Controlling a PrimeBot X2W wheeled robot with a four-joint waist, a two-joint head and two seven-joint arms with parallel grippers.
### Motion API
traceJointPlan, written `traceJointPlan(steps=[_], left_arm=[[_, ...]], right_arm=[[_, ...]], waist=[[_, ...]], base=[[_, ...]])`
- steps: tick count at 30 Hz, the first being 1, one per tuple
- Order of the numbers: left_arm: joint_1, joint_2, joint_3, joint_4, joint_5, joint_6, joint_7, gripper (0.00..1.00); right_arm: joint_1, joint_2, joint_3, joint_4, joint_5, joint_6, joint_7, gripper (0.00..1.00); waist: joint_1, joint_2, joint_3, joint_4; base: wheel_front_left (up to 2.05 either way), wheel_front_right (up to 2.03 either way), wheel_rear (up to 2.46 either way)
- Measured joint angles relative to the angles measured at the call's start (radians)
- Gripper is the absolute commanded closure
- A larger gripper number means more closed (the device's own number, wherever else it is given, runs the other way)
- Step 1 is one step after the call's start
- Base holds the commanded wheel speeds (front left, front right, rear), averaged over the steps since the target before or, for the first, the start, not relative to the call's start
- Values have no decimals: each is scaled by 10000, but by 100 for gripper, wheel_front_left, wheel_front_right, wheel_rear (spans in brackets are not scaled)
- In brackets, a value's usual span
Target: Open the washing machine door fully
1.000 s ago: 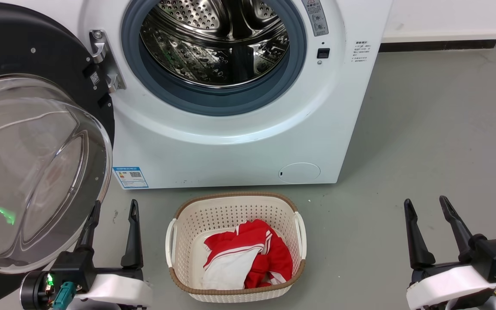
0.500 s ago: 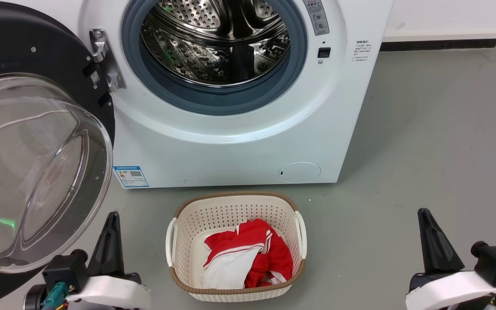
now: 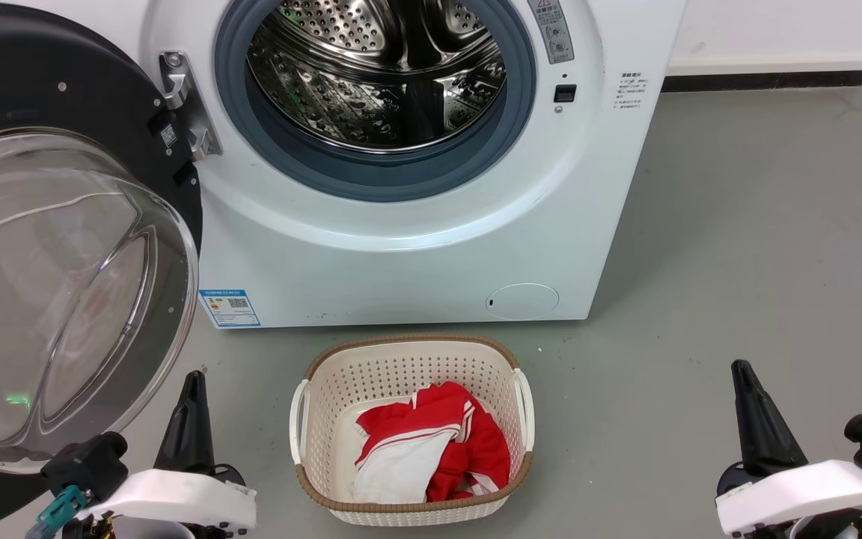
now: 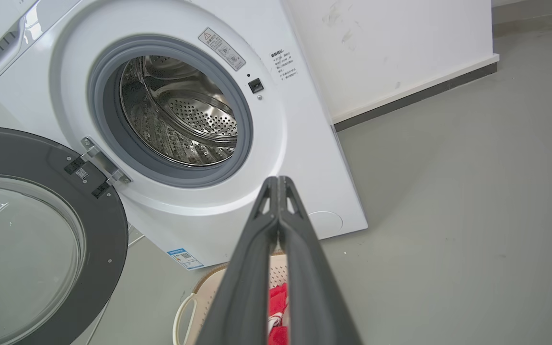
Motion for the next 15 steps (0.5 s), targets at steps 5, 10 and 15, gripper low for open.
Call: traceJointPlan(steps=[5,10,15], left_arm=[[-45,-36,36,67,-821,-75,182,100],[-96,-63,82,144,-1597,-134,387,100],[-179,-92,132,232,-2345,-163,583,100]], right_arm=[[-128,-33,-4,117,897,0,119,100],[-160,-52,-10,242,1714,0,221,100],[-264,-73,-23,349,2468,-2,341,100]], waist=[[0,0,-12,12],[0,0,-25,24],[0,0,-37,35]], base=[[0,0,0],[0,0,0],[0,0,0]])
